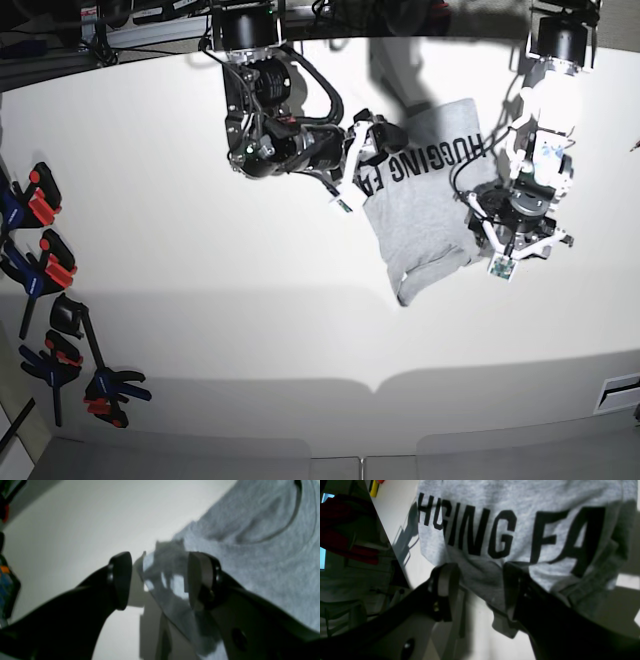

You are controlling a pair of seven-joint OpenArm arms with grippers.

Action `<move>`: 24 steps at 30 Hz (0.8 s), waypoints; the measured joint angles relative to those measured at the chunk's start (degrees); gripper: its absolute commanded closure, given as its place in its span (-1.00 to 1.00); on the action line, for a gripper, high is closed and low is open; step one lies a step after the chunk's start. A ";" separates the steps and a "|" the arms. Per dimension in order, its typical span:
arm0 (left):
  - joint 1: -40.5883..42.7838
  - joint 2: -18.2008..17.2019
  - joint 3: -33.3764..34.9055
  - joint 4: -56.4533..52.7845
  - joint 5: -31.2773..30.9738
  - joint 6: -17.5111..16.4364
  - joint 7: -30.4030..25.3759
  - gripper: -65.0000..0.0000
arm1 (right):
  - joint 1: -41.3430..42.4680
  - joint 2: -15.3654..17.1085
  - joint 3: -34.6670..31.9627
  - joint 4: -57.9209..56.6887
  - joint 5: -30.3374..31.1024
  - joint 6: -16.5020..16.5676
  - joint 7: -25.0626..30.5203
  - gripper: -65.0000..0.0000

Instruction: Fold the T-shirt properly

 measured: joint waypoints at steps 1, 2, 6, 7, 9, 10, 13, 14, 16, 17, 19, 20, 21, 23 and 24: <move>0.00 0.11 0.00 1.14 -1.03 0.44 3.34 0.02 | -0.04 -0.02 0.04 0.59 -0.15 0.02 -0.76 0.15; 0.02 -0.07 0.00 2.69 -2.34 0.68 6.84 0.02 | -0.02 -0.02 0.11 1.46 -0.57 0.15 -1.99 0.15; 0.17 -3.69 0.00 11.65 -12.02 5.11 9.01 0.02 | -0.42 -0.02 2.64 7.04 -1.79 0.20 -2.69 0.15; 0.11 -5.09 0.00 13.77 -14.25 7.54 7.26 0.02 | -0.39 0.02 3.43 9.01 -1.77 0.20 -2.54 0.15; -0.04 -6.86 -0.04 17.14 -14.67 8.63 4.94 0.02 | -0.15 0.13 5.20 12.85 -1.55 0.20 -2.27 0.15; 0.00 -7.02 -0.46 18.29 -14.40 8.68 5.18 0.02 | -0.15 0.09 6.27 14.67 -1.57 0.20 -2.21 0.15; 1.77 -7.15 -1.79 19.67 -15.37 8.68 5.92 0.02 | -0.57 -0.04 9.16 18.97 -0.94 0.20 -2.49 0.15; 3.10 -7.02 -2.49 19.82 -15.56 8.63 5.99 0.02 | -1.01 0.55 9.92 20.24 0.15 0.20 -2.91 0.15; 6.23 -6.84 -4.63 19.80 -15.76 8.57 6.47 0.02 | -2.25 2.93 11.43 22.36 3.98 0.37 -4.74 0.15; 8.00 -6.80 -6.34 19.80 -15.85 8.57 6.47 0.02 | -3.02 4.09 12.44 23.26 5.33 0.37 -6.01 0.15; 11.54 -6.84 -10.82 19.80 -15.93 8.63 6.56 0.02 | -5.09 6.34 14.69 25.40 8.48 0.37 -8.13 0.15; 13.40 -6.91 -13.22 19.80 -16.59 8.66 6.73 0.02 | -6.19 7.28 15.93 26.53 10.47 0.37 -9.07 0.15; 15.26 -6.88 -15.67 19.89 -17.51 8.68 6.80 0.02 | -7.17 8.07 17.33 27.69 11.82 0.37 -9.68 0.15; 19.58 -6.86 -19.76 21.14 -19.54 8.24 6.86 0.02 | -9.31 9.57 20.44 30.08 14.16 0.37 -9.92 0.15; 21.81 -6.86 -21.49 22.10 -19.74 7.04 6.88 0.02 | -10.45 10.12 22.14 31.32 15.26 0.37 -9.90 0.15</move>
